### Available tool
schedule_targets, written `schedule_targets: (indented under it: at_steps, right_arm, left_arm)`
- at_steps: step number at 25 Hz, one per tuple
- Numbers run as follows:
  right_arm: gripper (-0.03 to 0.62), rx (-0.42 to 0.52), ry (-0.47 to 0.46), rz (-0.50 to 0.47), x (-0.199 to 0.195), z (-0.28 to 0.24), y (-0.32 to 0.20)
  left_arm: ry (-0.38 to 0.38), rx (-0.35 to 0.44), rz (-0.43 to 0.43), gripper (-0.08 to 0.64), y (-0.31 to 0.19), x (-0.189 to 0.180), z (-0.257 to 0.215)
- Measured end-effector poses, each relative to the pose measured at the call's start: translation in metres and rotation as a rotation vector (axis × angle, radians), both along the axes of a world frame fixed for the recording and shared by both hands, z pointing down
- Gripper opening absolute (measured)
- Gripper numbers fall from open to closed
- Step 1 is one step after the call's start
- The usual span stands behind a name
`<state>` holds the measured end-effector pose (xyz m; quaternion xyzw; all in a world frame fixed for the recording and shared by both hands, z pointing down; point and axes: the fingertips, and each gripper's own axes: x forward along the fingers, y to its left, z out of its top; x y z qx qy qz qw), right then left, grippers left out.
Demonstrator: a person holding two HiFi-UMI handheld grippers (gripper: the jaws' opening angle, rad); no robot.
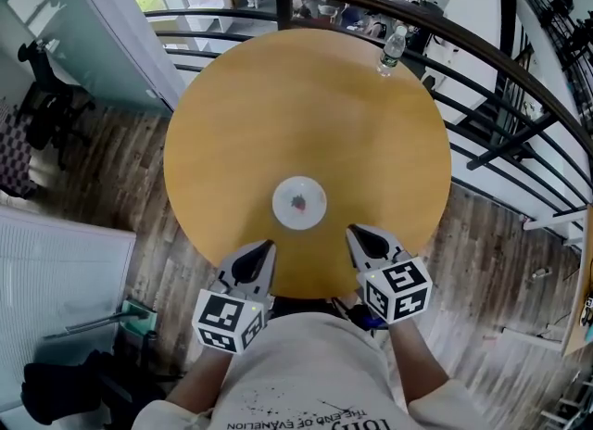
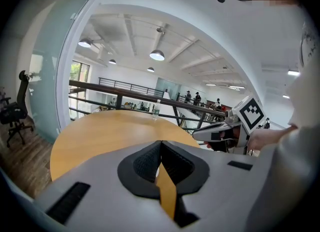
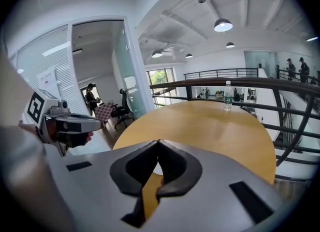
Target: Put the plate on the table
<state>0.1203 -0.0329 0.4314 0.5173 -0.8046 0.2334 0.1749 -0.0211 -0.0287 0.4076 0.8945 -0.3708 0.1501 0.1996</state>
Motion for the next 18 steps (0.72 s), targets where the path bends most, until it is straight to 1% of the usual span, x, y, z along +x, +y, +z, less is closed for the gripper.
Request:
schedule_targets:
  at_steps: [7, 18]
  right_arm:
    - [0.025, 0.004, -0.002, -0.021, -0.0058, -0.0028, 0.0006]
    - [0.025, 0.004, 0.002, -0.017, -0.0010, -0.0028, 0.0022]
  left_arm:
    - [0.000, 0.003, -0.006, 0.021, 0.0012, -0.0017, -0.0028]
    - [0.003, 0.010, 0.000, 0.021, 0.0023, 0.0011, -0.0048]
